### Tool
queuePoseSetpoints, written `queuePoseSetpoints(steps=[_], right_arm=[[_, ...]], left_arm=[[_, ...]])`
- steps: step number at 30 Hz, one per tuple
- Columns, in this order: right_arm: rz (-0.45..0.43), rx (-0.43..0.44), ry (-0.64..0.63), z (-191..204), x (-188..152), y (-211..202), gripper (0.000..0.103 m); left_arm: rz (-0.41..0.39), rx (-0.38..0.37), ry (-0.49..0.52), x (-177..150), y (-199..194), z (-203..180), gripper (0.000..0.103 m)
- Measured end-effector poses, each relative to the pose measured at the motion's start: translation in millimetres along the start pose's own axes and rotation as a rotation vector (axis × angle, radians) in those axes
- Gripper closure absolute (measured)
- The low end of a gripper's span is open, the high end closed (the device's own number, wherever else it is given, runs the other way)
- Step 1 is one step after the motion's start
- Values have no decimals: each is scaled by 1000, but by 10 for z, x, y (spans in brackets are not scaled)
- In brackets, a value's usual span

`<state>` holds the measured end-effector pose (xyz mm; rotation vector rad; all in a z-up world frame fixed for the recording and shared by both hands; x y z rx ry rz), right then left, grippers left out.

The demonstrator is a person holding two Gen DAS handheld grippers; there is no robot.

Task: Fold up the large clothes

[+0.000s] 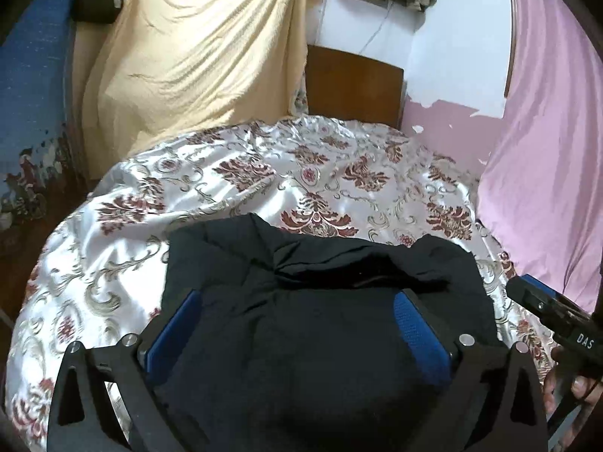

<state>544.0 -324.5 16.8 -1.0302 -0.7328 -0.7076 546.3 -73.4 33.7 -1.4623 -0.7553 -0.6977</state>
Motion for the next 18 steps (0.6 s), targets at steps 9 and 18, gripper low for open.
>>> queuePoseSetpoints(steps=[9, 18], right_arm=[[-32, -24, -54, 301, -88, -665, 6], [-27, -27, -83, 503, -352, -1276, 6]], left_arm=[[-40, 47, -6, -154, -643, 124, 0], [-55, 34, 16, -414, -1257, 243, 0]])
Point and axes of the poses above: each gripper's, at about its wrist camera, not at the fingertips, and y roughly the way its jaws point, z to its left, x to its top, the point moved 6 cm from there along y, roughly the way its jaws point, and after that the axes turned 11 degrees about x, right-handed, at the moved point
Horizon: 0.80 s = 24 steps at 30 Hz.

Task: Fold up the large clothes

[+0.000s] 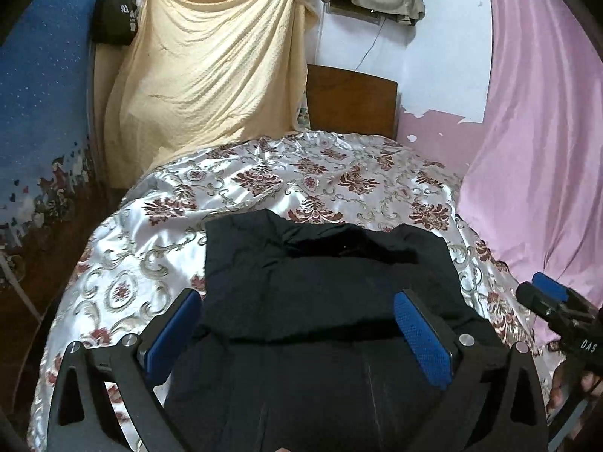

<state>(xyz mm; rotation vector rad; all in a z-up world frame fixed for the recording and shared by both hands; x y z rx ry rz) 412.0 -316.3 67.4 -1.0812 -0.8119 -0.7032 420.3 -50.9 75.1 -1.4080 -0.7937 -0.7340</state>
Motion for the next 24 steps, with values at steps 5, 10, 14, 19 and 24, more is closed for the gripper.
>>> queuePoseSetpoints(steps=[5, 10, 14, 19, 24], right_arm=[[-4, 8, 13, 105, -111, -293, 6], [-12, 10, 3, 235, -229, -570, 6], [4, 16, -29, 371, -368, -807, 6], [28, 17, -73, 549, -557, -1066, 6], [68, 13, -125, 700, -768, -1272, 6]], left_arm=[[1, 20, 8, -179, -277, 71, 0], [0, 23, 22, -346, -562, 97, 0], [-5, 14, 52, -485, -781, 97, 0], [-9, 3, 111, -675, -1003, 110, 0], [-2, 0, 154, -910, -1181, 201, 0]])
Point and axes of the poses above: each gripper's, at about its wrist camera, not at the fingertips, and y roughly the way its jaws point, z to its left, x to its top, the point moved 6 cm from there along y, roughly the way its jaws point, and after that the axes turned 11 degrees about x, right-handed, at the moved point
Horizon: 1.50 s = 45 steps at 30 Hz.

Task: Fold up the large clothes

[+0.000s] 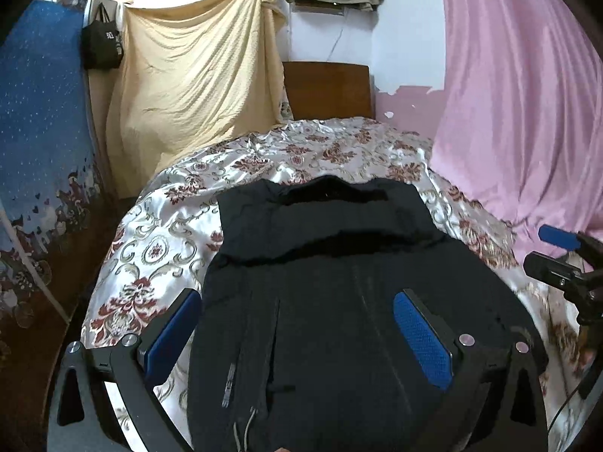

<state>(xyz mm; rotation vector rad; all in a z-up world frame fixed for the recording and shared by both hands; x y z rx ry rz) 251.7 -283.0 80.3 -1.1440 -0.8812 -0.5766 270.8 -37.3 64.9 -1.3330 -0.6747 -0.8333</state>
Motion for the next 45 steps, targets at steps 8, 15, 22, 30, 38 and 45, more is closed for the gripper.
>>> queuePoseSetpoints(steps=[8, 15, 22, 30, 38, 45], right_arm=[[86, -14, -50, 127, -437, -107, 6], [192, -47, -37, -6, -902, -52, 6], [292, -52, -15, -114, -1234, 44, 6], [368, -62, -4, -131, -1564, 56, 6], [421, -77, -47, -52, -1807, -35, 6], [422, -60, 16, -135, -1899, -90, 6]], left_arm=[[68, 30, 52, -462, -15, 112, 0], [141, 28, 156, -901, 69, 100, 0], [203, 28, 236, -1276, 102, 111, 0], [324, 12, 342, -1656, 151, 41, 0], [396, 15, 430, -1774, 172, 18, 0], [456, -33, 493, -1791, 235, 3, 0]])
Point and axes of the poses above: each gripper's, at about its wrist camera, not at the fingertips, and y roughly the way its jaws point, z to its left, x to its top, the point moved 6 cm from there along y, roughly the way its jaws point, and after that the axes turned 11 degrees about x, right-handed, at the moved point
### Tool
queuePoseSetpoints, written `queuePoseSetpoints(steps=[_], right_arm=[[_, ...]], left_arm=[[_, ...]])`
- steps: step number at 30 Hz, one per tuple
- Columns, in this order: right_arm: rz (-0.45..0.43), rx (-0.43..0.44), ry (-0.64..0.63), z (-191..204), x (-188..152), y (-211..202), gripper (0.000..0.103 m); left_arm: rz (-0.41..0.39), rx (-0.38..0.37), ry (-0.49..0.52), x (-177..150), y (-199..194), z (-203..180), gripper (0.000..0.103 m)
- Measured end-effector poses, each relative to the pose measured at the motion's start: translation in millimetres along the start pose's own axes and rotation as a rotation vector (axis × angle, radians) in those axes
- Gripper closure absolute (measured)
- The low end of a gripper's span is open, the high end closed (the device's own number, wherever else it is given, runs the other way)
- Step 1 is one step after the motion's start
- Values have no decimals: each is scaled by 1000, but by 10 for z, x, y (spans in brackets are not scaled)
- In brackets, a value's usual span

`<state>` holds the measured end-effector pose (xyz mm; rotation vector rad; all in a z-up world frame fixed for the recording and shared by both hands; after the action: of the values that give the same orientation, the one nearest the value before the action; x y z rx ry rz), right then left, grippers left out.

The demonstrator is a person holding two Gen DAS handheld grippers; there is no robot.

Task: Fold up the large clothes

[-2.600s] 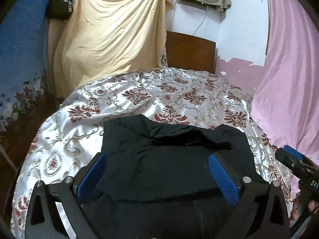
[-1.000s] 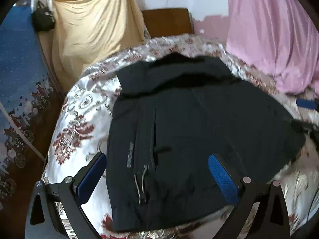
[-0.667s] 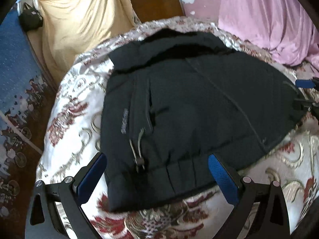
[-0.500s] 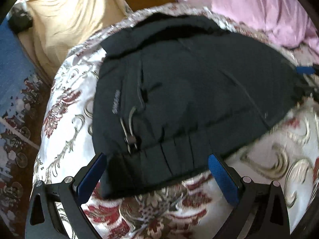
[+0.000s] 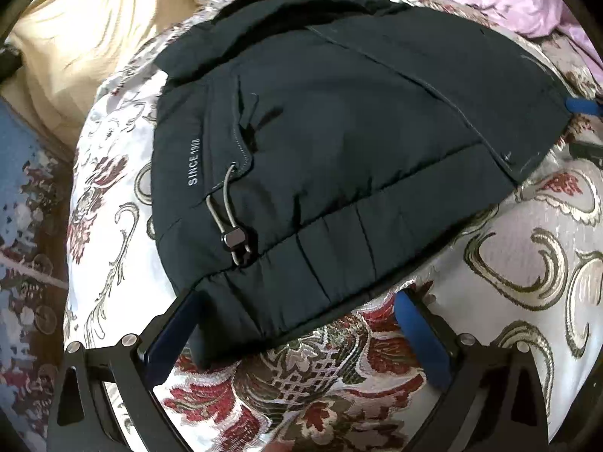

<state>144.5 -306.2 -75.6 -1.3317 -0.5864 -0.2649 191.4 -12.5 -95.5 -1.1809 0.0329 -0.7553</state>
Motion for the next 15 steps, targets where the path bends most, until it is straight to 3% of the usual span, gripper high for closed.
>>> queuePoseSetpoints(steps=[7, 15], right_arm=[[9, 5, 19, -23, 16, 25, 6], [44, -35, -39, -122, 98, -63, 6]], left_arm=[[43, 58, 77, 68, 89, -65, 0], [-60, 172, 50, 74, -29, -45, 0]])
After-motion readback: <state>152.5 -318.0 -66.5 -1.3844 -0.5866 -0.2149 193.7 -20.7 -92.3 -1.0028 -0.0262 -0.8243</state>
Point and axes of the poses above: each gripper's, at about its wrist camera, not at the fingertips, and y roughly the way its jaws point, z to its left, x to its top, the point moved 6 cm from there along y, roughly the way its jaws point, and after that the axes turned 11 degrees about x, right-handed, at the moved point
